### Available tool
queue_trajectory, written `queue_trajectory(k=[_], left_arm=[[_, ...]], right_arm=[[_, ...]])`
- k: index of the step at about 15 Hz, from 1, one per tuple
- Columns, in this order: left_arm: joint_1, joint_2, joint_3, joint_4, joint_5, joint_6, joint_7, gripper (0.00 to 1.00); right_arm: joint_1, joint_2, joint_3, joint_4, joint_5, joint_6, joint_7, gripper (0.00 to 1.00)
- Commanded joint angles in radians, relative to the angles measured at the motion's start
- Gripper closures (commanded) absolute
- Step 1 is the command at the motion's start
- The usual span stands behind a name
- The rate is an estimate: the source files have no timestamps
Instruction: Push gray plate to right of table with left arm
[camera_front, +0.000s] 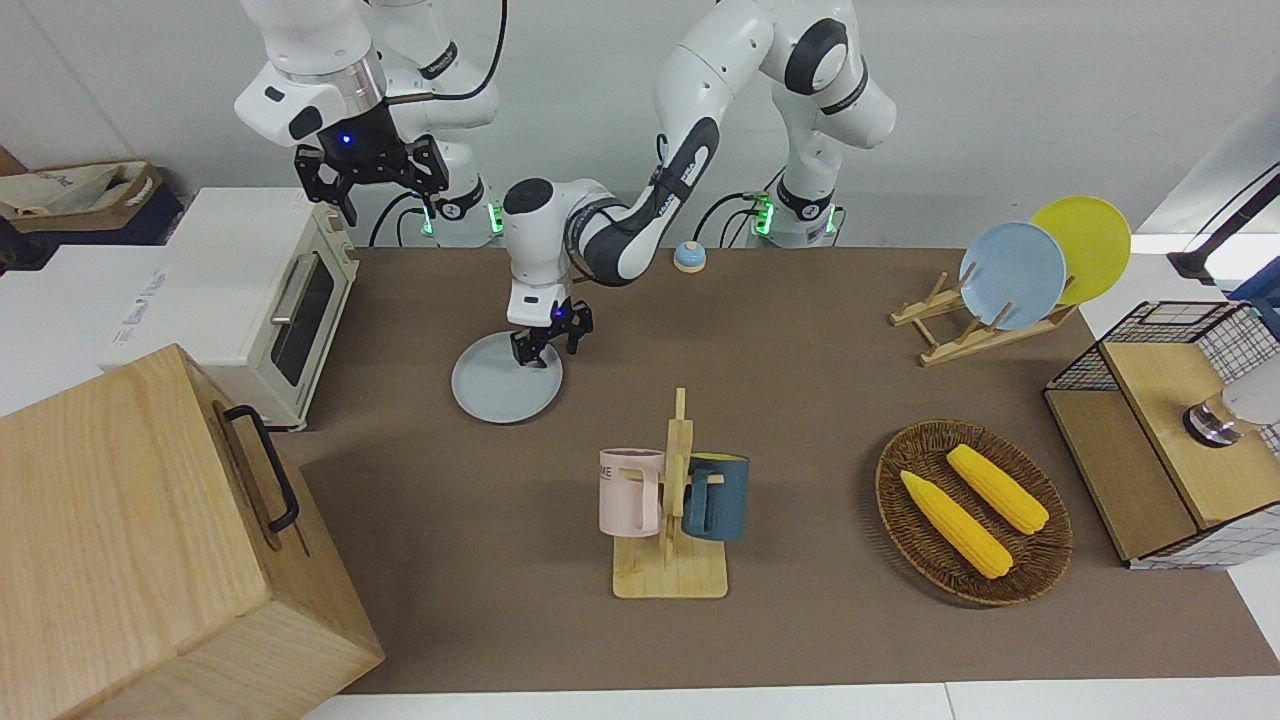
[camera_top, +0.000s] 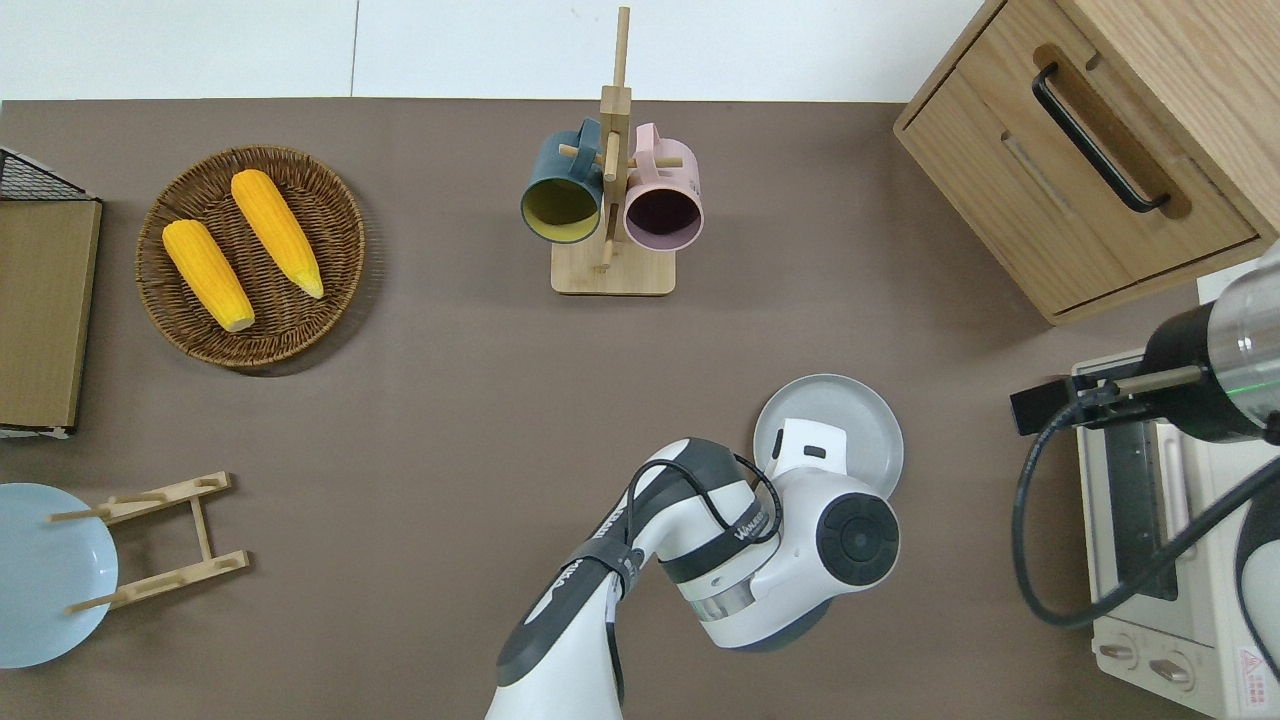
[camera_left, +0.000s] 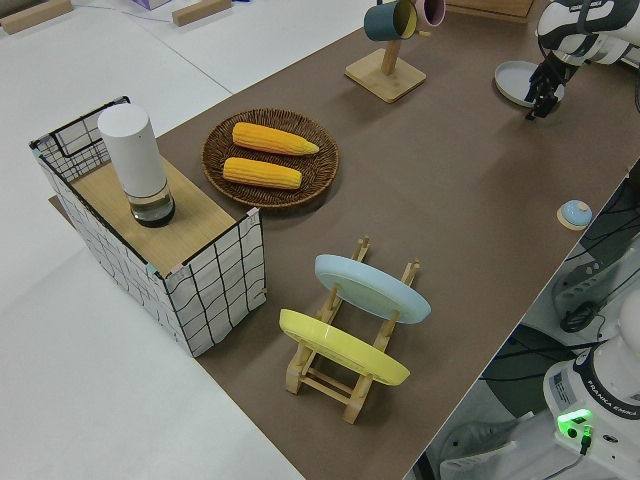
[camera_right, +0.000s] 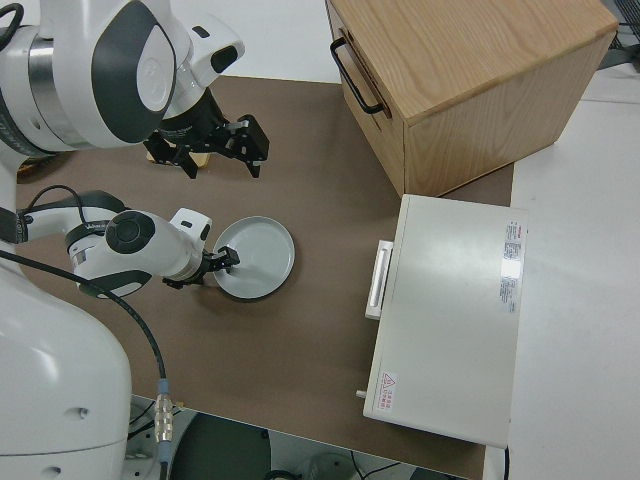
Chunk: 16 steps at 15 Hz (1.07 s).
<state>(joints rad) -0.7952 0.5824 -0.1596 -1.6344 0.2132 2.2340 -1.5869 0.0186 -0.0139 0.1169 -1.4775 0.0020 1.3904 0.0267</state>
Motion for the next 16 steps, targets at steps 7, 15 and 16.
queue_trajectory(k=[7,15,16], left_arm=[[0.207,-0.142,-0.011,0.034,-0.161,-0.229,0.341,0.01],[0.427,-0.295,0.008,0.09,-0.209,-0.512,0.783,0.01],[0.476,-0.321,0.005,0.09,-0.21,-0.542,0.859,0.01]], right_arm=[[-0.02,-0.003,0.013,0.008,0.01,-0.014,0.001,0.017],[-0.02,-0.003,0.013,0.008,0.01,-0.014,0.002,0.017],[-0.02,-0.003,0.013,0.008,0.01,-0.014,0.002,0.017]])
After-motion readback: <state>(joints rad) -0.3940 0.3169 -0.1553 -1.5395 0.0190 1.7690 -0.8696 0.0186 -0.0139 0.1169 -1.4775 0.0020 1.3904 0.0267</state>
